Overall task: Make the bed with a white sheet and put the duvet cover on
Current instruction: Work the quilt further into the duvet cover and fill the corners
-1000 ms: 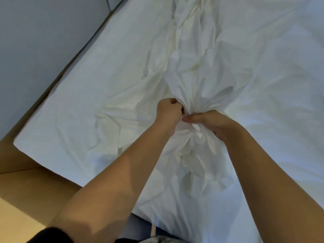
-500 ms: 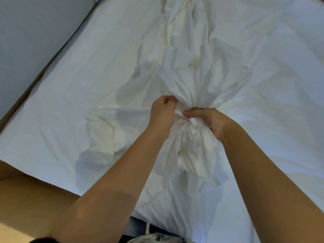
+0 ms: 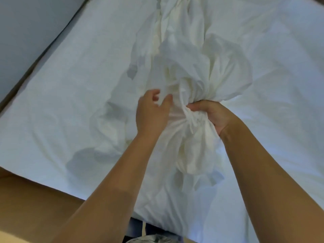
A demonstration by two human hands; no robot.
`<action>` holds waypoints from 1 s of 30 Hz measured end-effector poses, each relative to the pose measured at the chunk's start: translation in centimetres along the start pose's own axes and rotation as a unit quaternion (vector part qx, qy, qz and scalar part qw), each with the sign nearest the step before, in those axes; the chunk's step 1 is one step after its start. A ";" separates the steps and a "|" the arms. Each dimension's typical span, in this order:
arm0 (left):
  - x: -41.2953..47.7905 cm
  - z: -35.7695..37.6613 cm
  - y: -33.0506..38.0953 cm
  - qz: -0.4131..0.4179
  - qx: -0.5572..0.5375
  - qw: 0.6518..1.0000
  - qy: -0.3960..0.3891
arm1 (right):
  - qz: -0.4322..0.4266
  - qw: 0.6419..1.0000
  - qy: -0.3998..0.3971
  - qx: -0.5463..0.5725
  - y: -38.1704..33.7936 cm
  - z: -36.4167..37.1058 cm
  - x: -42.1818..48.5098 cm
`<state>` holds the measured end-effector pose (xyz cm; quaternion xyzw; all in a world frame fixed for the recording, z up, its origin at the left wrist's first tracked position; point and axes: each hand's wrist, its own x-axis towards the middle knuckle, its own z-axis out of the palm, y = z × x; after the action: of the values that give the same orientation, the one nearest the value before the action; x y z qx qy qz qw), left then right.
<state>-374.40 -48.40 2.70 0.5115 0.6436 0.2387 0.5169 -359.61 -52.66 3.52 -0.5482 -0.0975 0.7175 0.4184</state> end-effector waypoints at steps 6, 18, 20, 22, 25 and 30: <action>0.6 1.8 2.0 -0.258 -0.157 0.931 -0.206 | 0.030 0.997 -0.001 -0.067 0.0 0.5 -0.6; 1.4 1.9 5.9 0.080 0.001 0.979 -0.189 | -0.042 0.999 -0.002 -0.033 0.0 -1.0 -1.3; 1.2 1.3 3.7 0.042 0.077 0.988 -0.129 | -0.026 1.000 0.002 0.009 0.4 -1.2 -1.3; 0.2 1.1 1.5 -0.065 0.111 0.982 -0.136 | 0.002 0.999 -0.018 0.034 0.2 -1.3 -1.1; 0.1 1.8 0.4 -0.128 -0.032 0.976 -0.175 | 0.000 0.999 -0.034 0.003 -0.2 -1.1 -0.8; 1.7 2.2 3.3 0.027 -0.133 0.990 -0.039 | 0.020 0.998 -0.033 -0.047 -0.2 -0.3 -1.1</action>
<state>-370.97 -46.19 3.94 0.4642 0.5712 0.3162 0.5985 -359.23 -53.39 4.30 -0.5454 -0.1338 0.7377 0.3747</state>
